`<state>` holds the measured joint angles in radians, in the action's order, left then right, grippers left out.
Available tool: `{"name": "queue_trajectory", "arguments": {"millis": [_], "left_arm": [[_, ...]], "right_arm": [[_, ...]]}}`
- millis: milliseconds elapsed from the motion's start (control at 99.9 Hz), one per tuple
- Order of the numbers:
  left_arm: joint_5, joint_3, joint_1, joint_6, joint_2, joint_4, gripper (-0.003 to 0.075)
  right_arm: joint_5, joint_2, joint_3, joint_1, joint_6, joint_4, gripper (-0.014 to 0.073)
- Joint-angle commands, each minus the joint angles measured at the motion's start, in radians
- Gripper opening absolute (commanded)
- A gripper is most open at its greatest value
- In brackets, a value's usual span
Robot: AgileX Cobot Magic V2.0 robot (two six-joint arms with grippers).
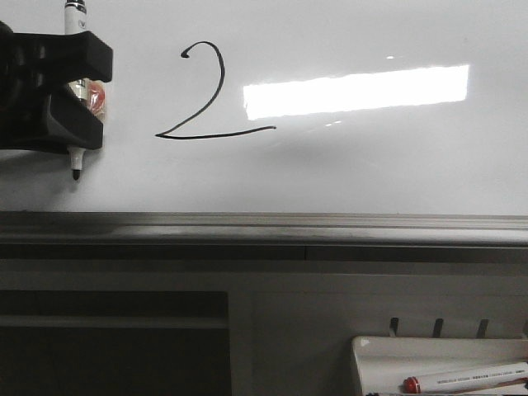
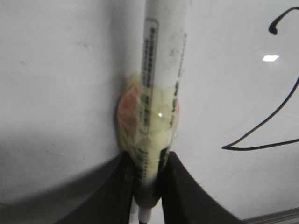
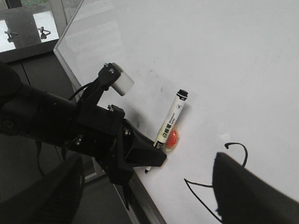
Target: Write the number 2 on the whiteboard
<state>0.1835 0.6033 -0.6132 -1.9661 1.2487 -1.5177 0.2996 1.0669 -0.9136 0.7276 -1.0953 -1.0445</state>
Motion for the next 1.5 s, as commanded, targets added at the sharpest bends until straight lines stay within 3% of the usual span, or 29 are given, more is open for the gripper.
{"name": "queue_trajectory", "arguments": {"millis": [0, 110, 220, 651, 701, 801, 911, 1001, 1262, 1492], "left_arm": [[0.099, 0.024, 0.006, -0.002, 0.005, -0.002, 0.013], [0.099, 0.024, 0.006, -0.002, 0.005, -0.002, 0.0232], [0.099, 0.024, 0.006, -0.002, 0.005, -0.002, 0.0281], [0.068, 0.024, 0.002, 0.013, -0.121, -0.008, 0.0283], [0.046, 0.022, 0.002, 0.032, -0.158, -0.008, 0.0283], [0.021, 0.004, 0.002, 0.047, -0.253, -0.008, 0.0234], [0.016, -0.028, 0.002, 0.061, -0.356, -0.008, 0.0094], [-0.013, -0.054, 0.002, 0.087, -0.451, -0.008, -0.0022], [-0.115, -0.135, 0.002, 0.195, -0.757, -0.008, -0.002], [-0.122, -0.267, 0.002, 0.295, -1.007, -0.008, -0.002]], "right_arm": [[-0.028, -0.022, -0.027, 0.0, -0.002, -0.017, 0.0503], [-0.028, -0.022, -0.027, 0.0, -0.002, -0.017, 0.0503], [-0.03, -0.022, -0.027, 0.0, -0.002, -0.017, 0.0503], [-0.034, -0.022, -0.027, 0.0, -0.002, -0.017, 0.0501], [-0.034, -0.022, -0.027, 0.0, -0.002, -0.017, 0.0468], [-0.036, -0.029, -0.027, 0.0, -0.002, -0.017, 0.0243], [-0.069, -0.053, -0.013, 0.0, -0.002, 0.015, -0.0081], [-0.111, -0.084, 0.021, 0.0, -0.002, 0.021, -0.0068], [-0.28, -0.291, 0.238, 0.0, -0.002, 0.032, -0.0068], [-0.363, -0.555, 0.468, 0.0, -0.002, 0.03, -0.0068]]}}
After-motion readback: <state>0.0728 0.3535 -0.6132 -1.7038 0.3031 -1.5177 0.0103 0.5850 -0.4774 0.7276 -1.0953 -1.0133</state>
